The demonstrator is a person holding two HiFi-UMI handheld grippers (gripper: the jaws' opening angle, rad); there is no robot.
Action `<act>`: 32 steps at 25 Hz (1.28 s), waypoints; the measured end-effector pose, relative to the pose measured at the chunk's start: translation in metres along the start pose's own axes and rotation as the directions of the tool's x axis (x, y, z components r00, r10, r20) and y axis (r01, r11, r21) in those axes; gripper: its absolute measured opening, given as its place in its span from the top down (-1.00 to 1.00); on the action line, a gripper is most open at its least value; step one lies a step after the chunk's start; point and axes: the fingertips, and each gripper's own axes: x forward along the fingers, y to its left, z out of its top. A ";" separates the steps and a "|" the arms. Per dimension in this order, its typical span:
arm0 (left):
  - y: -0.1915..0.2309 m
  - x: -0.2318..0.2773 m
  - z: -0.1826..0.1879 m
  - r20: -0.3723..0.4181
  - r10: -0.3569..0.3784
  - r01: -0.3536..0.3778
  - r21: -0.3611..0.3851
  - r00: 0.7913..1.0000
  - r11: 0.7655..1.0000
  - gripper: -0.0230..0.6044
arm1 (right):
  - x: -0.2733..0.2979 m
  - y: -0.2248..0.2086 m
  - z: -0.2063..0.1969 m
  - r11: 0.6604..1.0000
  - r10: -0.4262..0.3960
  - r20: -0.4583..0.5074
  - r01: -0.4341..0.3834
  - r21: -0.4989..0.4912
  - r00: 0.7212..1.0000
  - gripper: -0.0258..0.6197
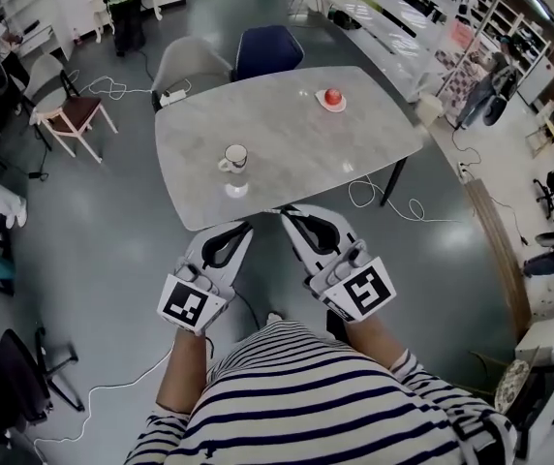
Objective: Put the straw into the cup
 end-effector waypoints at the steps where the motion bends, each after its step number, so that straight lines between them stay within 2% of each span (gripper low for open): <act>1: 0.000 -0.001 0.000 0.002 0.005 -0.005 0.003 1.000 1.000 0.85 | 0.001 0.001 0.000 1.000 0.009 0.002 -0.009 0.001 1.000 0.85; 8: -0.002 -0.007 -0.006 -0.001 0.031 -0.031 0.004 1.000 1.000 0.85 | 0.003 0.005 -0.007 0.999 0.039 0.009 -0.039 0.020 0.999 0.85; 13: 0.011 0.016 -0.008 -0.013 0.042 -0.042 -0.001 0.999 0.999 0.85 | 0.011 -0.018 -0.013 0.998 0.046 0.001 -0.046 0.038 0.999 0.85; 17: 0.017 0.021 -0.026 -0.039 0.040 -0.039 0.008 0.998 0.999 0.85 | 0.012 -0.024 -0.028 0.998 0.041 -0.001 -0.041 0.042 0.999 0.85; 24: 0.065 0.035 -0.014 -0.007 0.021 -0.021 0.006 1.000 1.000 0.85 | 0.057 -0.044 -0.021 1.000 0.008 -0.006 -0.008 0.027 1.000 0.85; 28: 0.124 0.034 -0.017 0.002 0.005 -0.005 0.004 1.000 1.000 0.85 | 0.114 -0.053 -0.027 1.000 -0.020 -0.014 0.020 0.013 1.000 0.85; 32: 0.130 0.028 -0.016 0.027 -0.009 0.008 0.013 1.000 1.000 0.85 | 0.118 -0.051 -0.026 0.999 -0.050 -0.005 0.050 -0.004 0.999 0.85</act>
